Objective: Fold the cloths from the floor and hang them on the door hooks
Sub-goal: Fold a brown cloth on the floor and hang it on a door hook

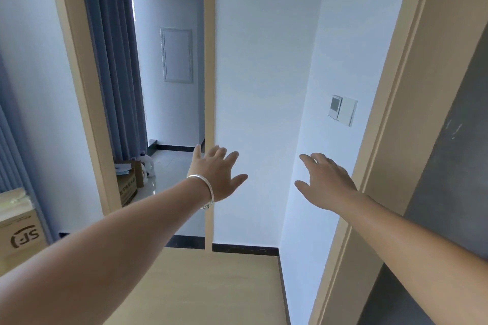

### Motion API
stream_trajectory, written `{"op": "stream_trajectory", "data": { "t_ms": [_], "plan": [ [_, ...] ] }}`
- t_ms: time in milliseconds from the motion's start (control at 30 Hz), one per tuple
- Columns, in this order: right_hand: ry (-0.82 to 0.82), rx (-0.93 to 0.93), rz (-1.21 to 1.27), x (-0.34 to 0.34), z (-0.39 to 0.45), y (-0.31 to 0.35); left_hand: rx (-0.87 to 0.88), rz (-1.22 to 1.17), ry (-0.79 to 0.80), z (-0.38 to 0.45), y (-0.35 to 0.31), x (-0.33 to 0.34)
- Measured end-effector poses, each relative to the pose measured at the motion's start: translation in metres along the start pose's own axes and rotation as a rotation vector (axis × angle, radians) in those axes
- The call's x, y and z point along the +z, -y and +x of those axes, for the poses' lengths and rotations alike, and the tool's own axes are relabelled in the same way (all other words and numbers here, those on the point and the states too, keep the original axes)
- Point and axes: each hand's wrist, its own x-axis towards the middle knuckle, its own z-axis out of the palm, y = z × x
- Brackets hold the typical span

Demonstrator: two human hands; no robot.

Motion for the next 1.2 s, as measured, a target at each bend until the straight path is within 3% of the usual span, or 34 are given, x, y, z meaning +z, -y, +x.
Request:
{"op": "stream_trajectory", "data": {
  "t_ms": [267,600,933,1200],
  "plan": [
    [-0.029,-0.033,-0.011,0.026,0.153,0.012,-0.019,-0.018,-0.037,0.133,0.061,0.056],
    [0.0,-0.132,0.033,0.083,0.287,0.032,-0.116,0.008,0.01,0.216,0.115,0.121],
    [0.02,-0.419,0.098,0.146,0.444,0.087,-0.419,0.121,0.089,0.258,0.194,0.17],
    [0.034,-0.72,0.182,0.181,0.524,0.174,-0.733,0.206,0.171,0.241,0.251,0.185]
  ]
}}
